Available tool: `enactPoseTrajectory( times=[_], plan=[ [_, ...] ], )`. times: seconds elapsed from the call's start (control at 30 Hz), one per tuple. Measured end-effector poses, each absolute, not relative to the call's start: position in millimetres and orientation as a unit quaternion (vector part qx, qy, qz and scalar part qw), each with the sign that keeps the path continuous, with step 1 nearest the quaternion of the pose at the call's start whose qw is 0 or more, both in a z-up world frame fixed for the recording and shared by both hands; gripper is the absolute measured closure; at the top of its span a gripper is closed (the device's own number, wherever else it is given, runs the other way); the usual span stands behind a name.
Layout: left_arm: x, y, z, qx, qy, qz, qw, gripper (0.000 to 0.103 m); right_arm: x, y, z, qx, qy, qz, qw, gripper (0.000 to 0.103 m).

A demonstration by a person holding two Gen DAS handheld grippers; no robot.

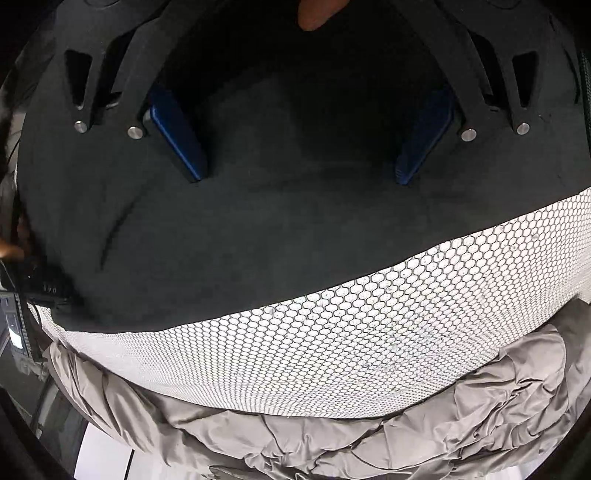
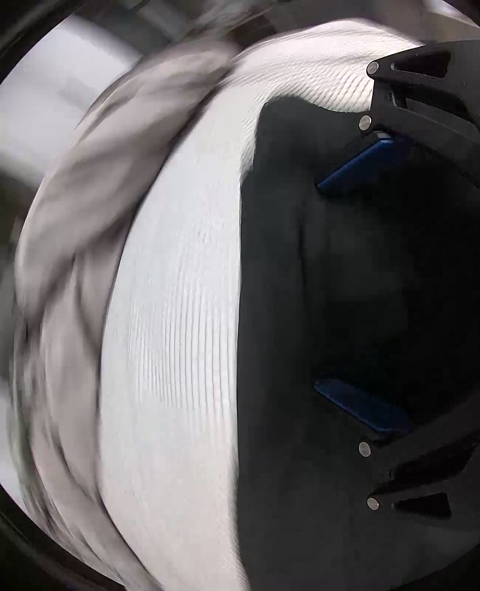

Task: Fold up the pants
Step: 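Press both tools onto the black garment and spread it flat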

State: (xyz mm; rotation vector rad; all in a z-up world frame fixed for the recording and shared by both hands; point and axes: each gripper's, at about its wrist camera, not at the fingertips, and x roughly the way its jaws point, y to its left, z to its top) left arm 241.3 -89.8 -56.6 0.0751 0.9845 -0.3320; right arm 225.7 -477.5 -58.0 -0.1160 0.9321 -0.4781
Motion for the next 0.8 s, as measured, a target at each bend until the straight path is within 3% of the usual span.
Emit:
enactPoseTrajectory(
  times=[0.33, 0.5, 0.6, 0.8],
  plan=[
    [237, -138, -19, 0.032, 0.431, -0.165, 0.886, 0.001, 191, -398, -11, -0.103, 0.397, -0.126, 0.903, 0.002],
    [265, -171, -49, 0.039, 0.479, -0.173, 0.859, 0.001, 198, -341, -33, -0.096, 0.434, 0.034, 0.895, 0.002],
    [259, -150, -57, 0.049, 0.481, -0.152, 0.862, 0.0, 209, -358, -50, -0.105, 0.458, 0.016, 0.882, 0.002],
    [238, -28, -54, 0.054, 0.472, 0.039, 0.879, 0.0, 201, -376, -58, -0.089, 0.477, -0.005, 0.875, 0.001]
  ],
)
